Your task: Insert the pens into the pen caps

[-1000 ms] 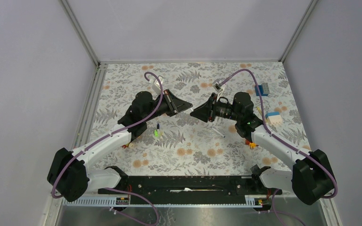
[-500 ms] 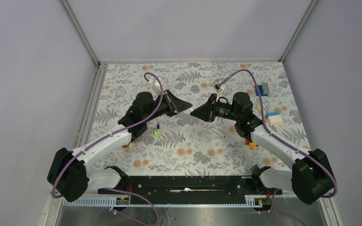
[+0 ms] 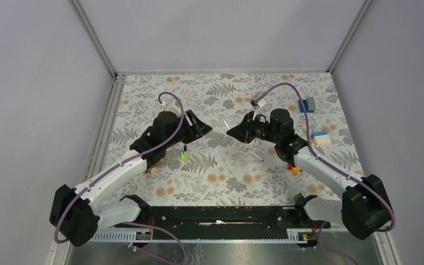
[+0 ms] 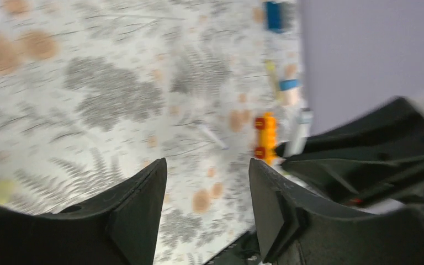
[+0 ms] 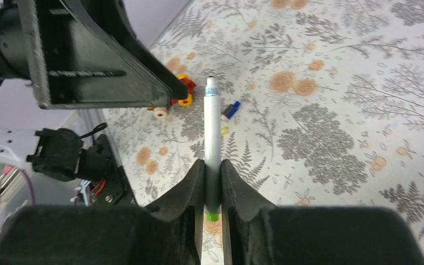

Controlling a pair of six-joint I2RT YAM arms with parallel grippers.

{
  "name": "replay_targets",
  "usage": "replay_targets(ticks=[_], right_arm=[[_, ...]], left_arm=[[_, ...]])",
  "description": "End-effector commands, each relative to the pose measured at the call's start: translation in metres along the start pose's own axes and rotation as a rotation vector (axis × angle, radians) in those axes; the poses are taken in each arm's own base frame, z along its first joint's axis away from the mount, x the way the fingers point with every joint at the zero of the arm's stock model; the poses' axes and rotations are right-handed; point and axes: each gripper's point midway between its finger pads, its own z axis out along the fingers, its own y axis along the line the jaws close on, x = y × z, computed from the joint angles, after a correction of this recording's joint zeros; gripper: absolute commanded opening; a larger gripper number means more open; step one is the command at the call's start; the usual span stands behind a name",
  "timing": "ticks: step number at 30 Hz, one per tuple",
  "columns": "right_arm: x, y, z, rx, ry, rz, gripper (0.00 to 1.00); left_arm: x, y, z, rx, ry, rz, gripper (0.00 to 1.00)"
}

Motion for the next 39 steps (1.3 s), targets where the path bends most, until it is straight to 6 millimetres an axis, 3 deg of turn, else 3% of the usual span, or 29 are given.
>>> replay_targets(ticks=[1, 7, 16, 31, 39], right_arm=[[-0.003, -0.016, -0.005, 0.103, -0.021, -0.059, 0.0], [0.002, -0.022, -0.008, 0.13, 0.002, -0.084, 0.0], [0.008, -0.024, -0.009, 0.136, 0.014, -0.081, 0.0], [0.013, -0.024, -0.009, 0.126, 0.029, -0.075, 0.0], [0.015, -0.024, -0.009, 0.127, 0.033, -0.073, 0.0]], left_arm=[[0.002, 0.063, -0.003, -0.309, 0.0, 0.049, 0.57], [0.027, 0.11, 0.002, -0.514, 0.129, 0.071, 0.56], [0.04, 0.14, 0.012, -0.621, 0.174, 0.079, 0.56], [0.025, 0.194, -0.009, -0.857, 0.098, 0.002, 0.55], [0.031, 0.21, -0.011, -0.89, 0.123, -0.016, 0.49]])
